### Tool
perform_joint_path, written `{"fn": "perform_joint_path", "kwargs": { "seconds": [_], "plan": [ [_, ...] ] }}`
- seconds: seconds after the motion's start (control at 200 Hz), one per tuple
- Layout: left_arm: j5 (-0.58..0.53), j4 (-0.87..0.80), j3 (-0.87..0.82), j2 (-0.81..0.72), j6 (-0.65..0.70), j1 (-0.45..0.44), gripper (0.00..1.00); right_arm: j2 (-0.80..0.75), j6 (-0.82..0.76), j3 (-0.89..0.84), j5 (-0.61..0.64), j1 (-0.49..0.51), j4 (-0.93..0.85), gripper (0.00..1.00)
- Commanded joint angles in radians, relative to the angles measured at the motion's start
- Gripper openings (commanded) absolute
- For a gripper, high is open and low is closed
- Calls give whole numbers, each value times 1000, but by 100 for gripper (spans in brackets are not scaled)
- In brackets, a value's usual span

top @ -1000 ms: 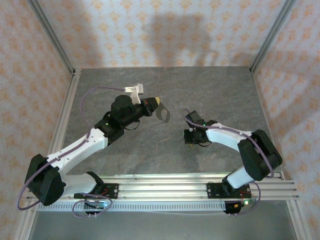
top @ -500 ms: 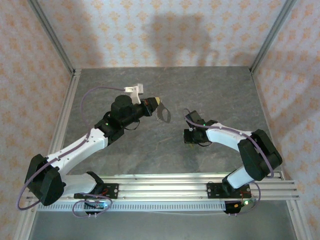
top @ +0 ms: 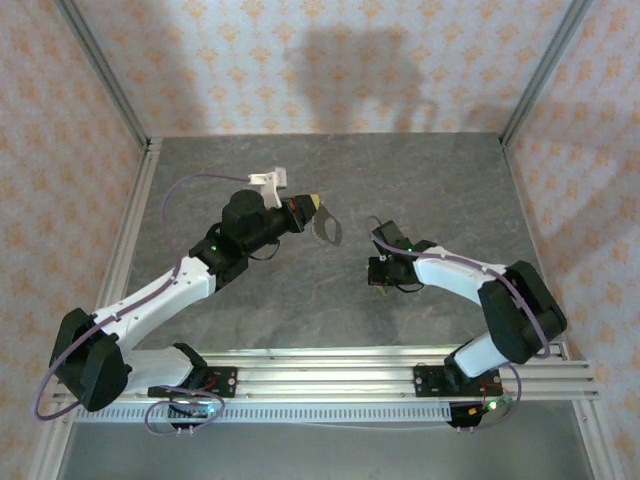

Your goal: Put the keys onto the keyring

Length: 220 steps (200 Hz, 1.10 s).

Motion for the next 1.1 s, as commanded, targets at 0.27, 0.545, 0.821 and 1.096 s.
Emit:
{"fn": "perform_joint_path", "kwargs": {
  "seconds": [0.27, 0.545, 0.821, 1.096],
  "plan": [
    [36, -1, 61, 8, 74, -12, 0, -343, -13, 67, -144, -45, 19, 0],
    [131, -38, 106, 33, 190, -11, 0, -492, -62, 67, -339, -89, 145, 0],
    [245, -44, 132, 41, 261, -18, 0, -603, -33, 29, -574, -171, 280, 0],
    [271, -76, 145, 19, 353, -52, 0, -623, 8, 22, -665, -195, 352, 0]
  ]
}}
